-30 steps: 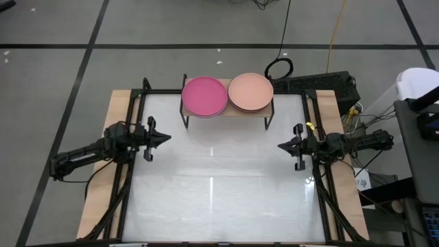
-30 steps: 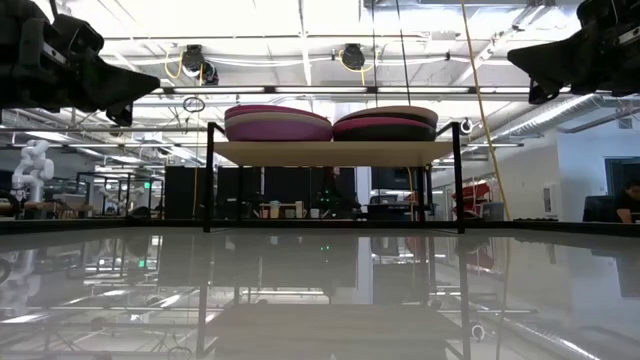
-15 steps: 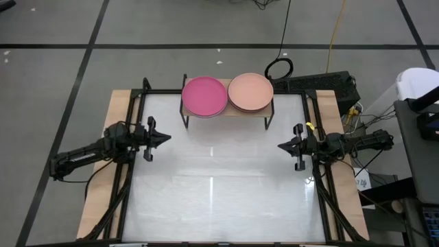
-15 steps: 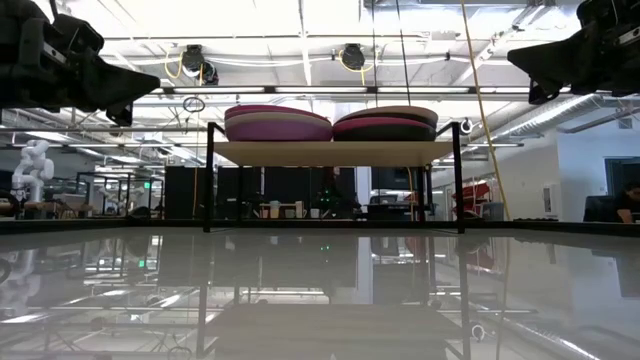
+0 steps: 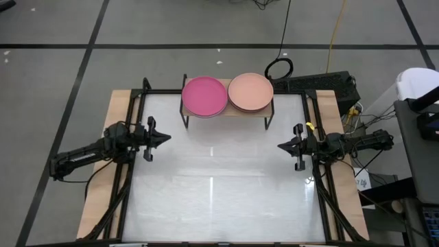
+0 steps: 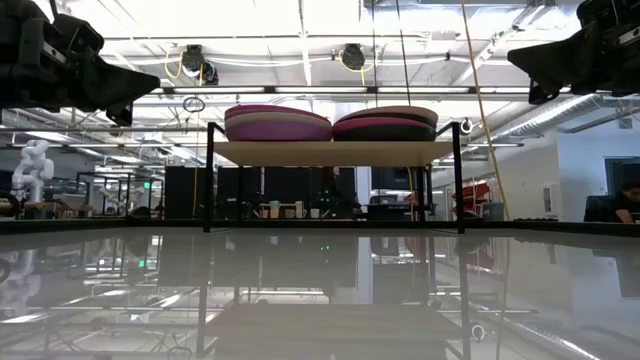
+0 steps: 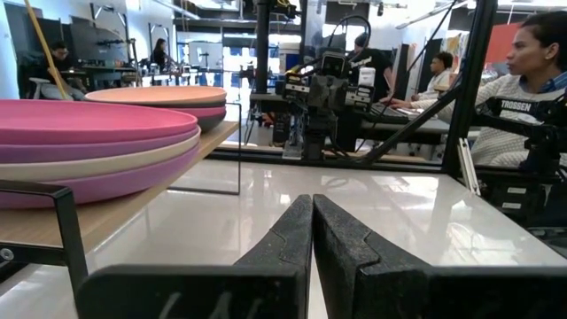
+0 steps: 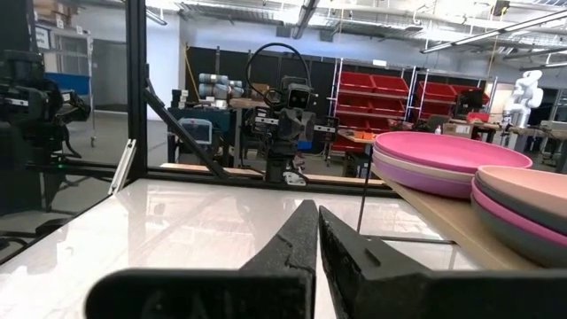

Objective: Place and stack plates onto a shelf
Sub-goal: Return to Home Position

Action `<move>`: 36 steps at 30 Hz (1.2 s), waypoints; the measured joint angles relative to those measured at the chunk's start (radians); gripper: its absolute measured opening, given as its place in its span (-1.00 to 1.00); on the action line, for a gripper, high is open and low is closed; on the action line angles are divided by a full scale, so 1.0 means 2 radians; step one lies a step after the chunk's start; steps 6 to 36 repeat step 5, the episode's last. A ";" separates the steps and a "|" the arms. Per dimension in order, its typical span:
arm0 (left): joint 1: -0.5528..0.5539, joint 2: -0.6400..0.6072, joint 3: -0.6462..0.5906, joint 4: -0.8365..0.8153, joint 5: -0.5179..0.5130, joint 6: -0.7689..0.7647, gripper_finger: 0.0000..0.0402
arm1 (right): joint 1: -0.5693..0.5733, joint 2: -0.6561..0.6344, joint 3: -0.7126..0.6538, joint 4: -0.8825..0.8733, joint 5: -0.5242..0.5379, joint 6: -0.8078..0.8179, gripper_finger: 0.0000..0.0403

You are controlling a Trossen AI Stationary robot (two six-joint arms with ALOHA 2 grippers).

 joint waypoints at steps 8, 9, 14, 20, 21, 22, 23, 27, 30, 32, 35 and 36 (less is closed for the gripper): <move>0.000 0.000 0.000 0.000 0.000 0.000 -0.91 | 0.000 0.000 0.000 0.000 0.000 0.000 -1.00; 0.000 0.000 0.000 0.000 0.000 0.000 -0.91 | 0.000 0.000 0.000 0.000 0.000 0.000 -1.00; 0.000 0.000 0.000 0.000 0.000 0.000 -0.91 | 0.000 0.000 0.000 0.000 0.000 0.000 -1.00; 0.000 0.000 0.000 0.000 0.000 0.000 -0.91 | 0.000 0.000 0.000 0.000 0.000 0.000 -1.00; 0.000 0.000 0.000 0.000 0.000 0.000 -0.91 | 0.000 0.000 0.000 0.000 0.000 0.000 -1.00; 0.000 0.000 0.000 0.000 0.000 0.000 -0.91 | 0.000 0.000 0.000 0.000 0.000 0.000 -1.00; 0.000 0.000 0.000 0.000 0.000 0.000 -0.91 | 0.000 0.000 0.000 0.000 0.000 0.000 -1.00; 0.000 0.000 0.000 0.000 0.000 0.000 -0.91 | 0.000 0.000 0.000 0.000 0.000 0.000 -1.00; 0.000 0.000 0.000 0.000 0.000 0.000 -0.91 | 0.000 0.000 0.000 0.000 0.000 0.000 -1.00; 0.000 0.000 0.000 0.000 0.000 0.000 -0.91 | 0.000 0.000 0.000 0.000 0.000 0.000 -1.00; 0.000 0.000 0.000 0.000 0.000 0.000 -0.91 | 0.000 0.000 0.000 0.000 0.000 0.000 -1.00; 0.000 0.000 0.000 0.000 0.000 0.000 -0.91 | 0.000 0.000 0.000 0.000 0.000 0.000 -1.00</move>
